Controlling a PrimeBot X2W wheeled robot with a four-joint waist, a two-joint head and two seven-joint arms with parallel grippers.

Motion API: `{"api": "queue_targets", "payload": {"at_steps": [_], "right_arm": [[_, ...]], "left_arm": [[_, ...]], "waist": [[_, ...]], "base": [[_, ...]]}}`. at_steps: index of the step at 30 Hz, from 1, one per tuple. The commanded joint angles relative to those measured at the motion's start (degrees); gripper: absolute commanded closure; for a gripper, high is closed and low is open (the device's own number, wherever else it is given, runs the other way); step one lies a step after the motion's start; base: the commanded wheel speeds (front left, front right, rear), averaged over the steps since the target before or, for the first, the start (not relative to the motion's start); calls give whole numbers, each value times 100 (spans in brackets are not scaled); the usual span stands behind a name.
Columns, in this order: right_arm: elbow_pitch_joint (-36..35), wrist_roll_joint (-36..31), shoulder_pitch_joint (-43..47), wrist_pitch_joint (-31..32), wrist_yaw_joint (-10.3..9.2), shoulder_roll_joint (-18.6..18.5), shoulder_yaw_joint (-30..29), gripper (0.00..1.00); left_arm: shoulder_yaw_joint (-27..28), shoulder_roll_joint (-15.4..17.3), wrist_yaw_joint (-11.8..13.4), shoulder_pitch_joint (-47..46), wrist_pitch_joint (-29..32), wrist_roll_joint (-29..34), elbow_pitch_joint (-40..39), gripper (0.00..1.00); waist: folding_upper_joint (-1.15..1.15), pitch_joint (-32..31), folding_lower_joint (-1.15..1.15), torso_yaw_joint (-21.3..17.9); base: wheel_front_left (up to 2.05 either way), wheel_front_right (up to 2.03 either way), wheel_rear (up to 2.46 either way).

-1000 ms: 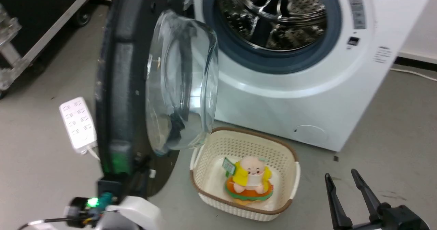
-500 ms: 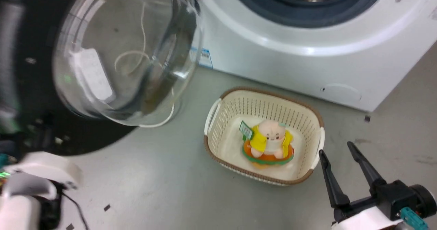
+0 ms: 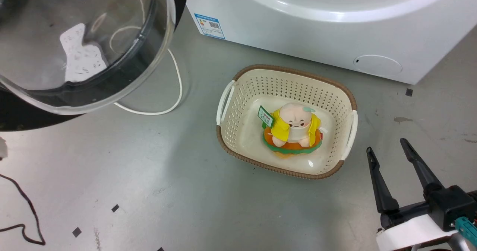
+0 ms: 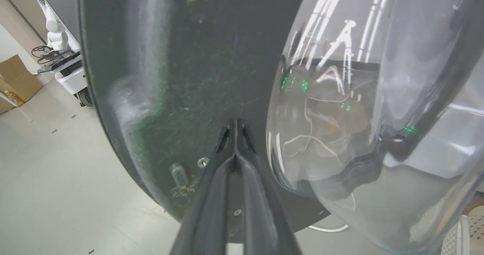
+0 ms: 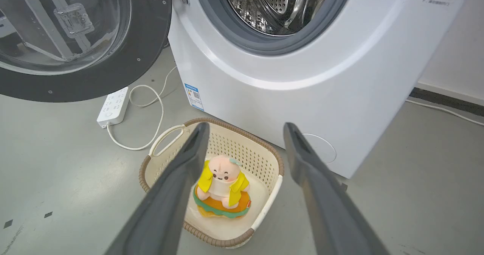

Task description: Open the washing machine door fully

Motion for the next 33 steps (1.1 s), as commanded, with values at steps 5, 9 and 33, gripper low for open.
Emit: {"api": "queue_targets", "payload": {"at_steps": [5, 9, 33], "right_arm": [[-23, -38, -71, -10, 5, -38, -26, 0], [62, -45, -61, -107, 5, -22, -122, 0], [588, 46, 437, -660, 5, 270, -598, 0]], "left_arm": [[-92, 103, -135, -304, -414, 68, 603, 100], [-272, 40, -218, -230, -708, 231, 680, 100], [-1560, -1917, 380, 2831, -686, 933, -2795, 100]], "waist": [[0, -104, -1, -102], [0, -341, -1, -176], [0, -2366, -1, -1390]], "base": [[0, 0, 0], [0, 0, 0], [0, 0, 0]]}}
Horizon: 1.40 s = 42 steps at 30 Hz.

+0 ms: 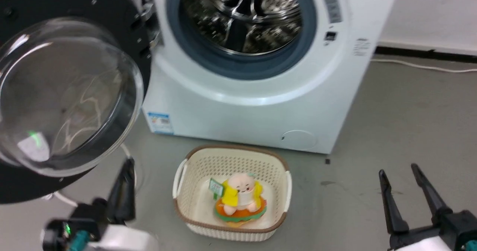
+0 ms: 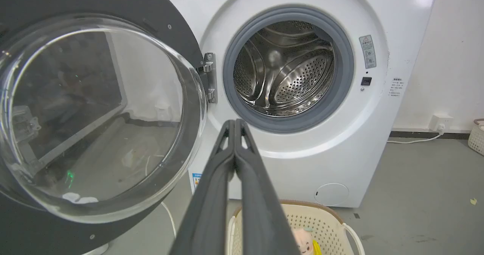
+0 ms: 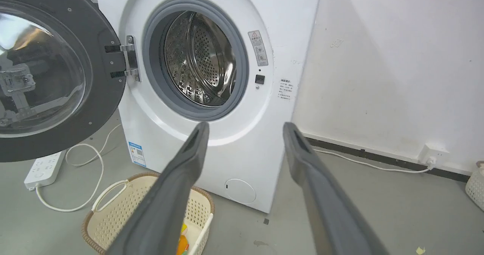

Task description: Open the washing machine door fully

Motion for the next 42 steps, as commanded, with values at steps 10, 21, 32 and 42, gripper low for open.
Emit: {"api": "queue_targets", "payload": {"at_steps": [10, 21, 32, 42], "right_arm": [[190, 266, 364, -5, 5, 27, 221, 0], [384, 327, 441, -96, 5, 28, 233, 0], [508, 337, 383, -115, 0, 3, 234, 100], [514, 315, 315, -12, 0, 3, 247, 100]], "left_arm": [[-453, -291, 259, 662, -28, 255, 191, 0], [-637, -340, 257, 770, -86, 287, 549, 0], [-636, -387, 228, 724, -92, 142, 695, 100], [-549, -446, 171, 674, 18, 232, 659, 100]], "waist": [[0, -314, 1, -576], [0, -344, 1, -664], [0, -308, 2, -615], [0, -295, 2, -626]], "base": [[0, 0, 0], [0, 0, 0], [0, 0, 0], [0, 0, 0]]}}
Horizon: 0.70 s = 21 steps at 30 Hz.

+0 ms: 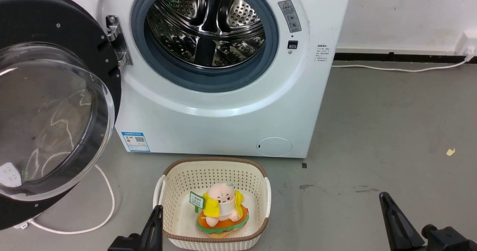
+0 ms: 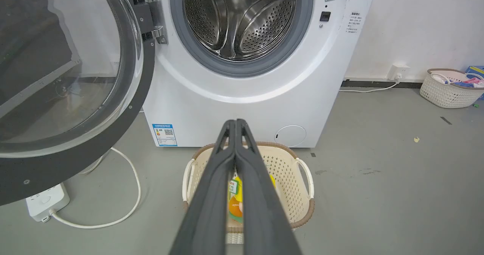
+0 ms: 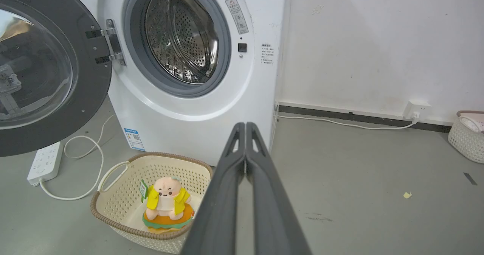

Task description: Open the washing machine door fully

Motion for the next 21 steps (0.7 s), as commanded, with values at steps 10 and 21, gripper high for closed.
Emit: {"api": "queue_targets", "payload": {"at_steps": [10, 21], "right_arm": [[13, -39, -131, 132, 1, 4, 35, 100], [21, -63, -210, 244, 1, 7, 57, 100]], "left_arm": [[125, -84, -91, -104, 119, 153, -68, 100], [241, -147, -158, -163, 238, 263, -113, 100]], "waist": [[0, 14, 0, -13], [0, 28, 0, -26]], "base": [[0, 0, 0], [0, 0, 0]]}}
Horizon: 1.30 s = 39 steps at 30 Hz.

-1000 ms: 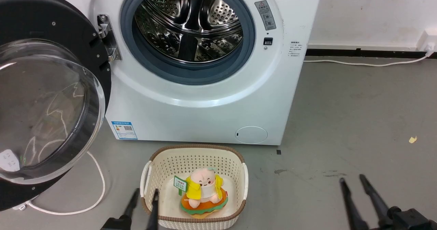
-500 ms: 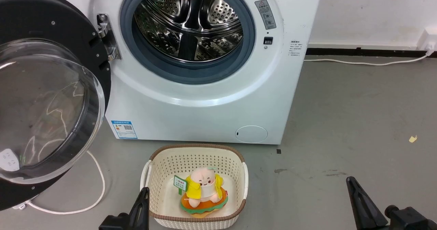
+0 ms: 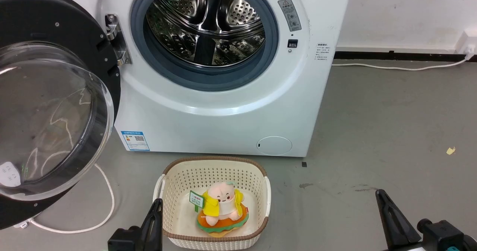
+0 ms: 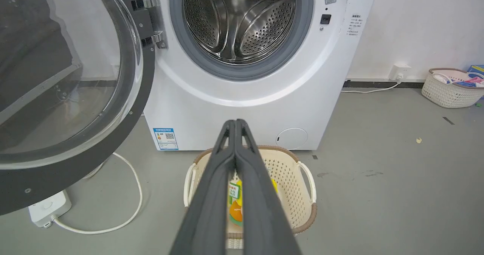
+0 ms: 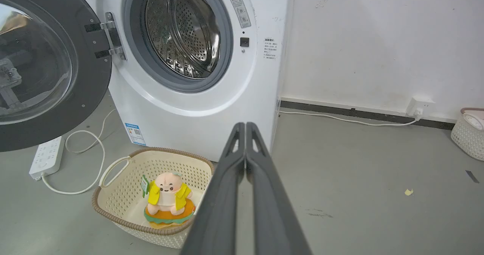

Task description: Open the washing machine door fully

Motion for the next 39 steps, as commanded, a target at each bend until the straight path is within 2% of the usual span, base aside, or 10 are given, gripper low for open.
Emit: {"api": "queue_targets", "payload": {"at_steps": [1, 39], "right_arm": [[4, -47, -97, 24, 1, 7, 9, 100], [31, -126, -362, 400, 2, 15, 84, 100]], "left_arm": [[40, -8, -15, -72, 34, 56, -29, 100], [434, -221, -241, -273, 436, 426, -180, 100]], "waist": [[0, 2, 0, -2], [0, 50, 0, -47]], "base": [[0, 0, 0], [0, 0, 0]]}}
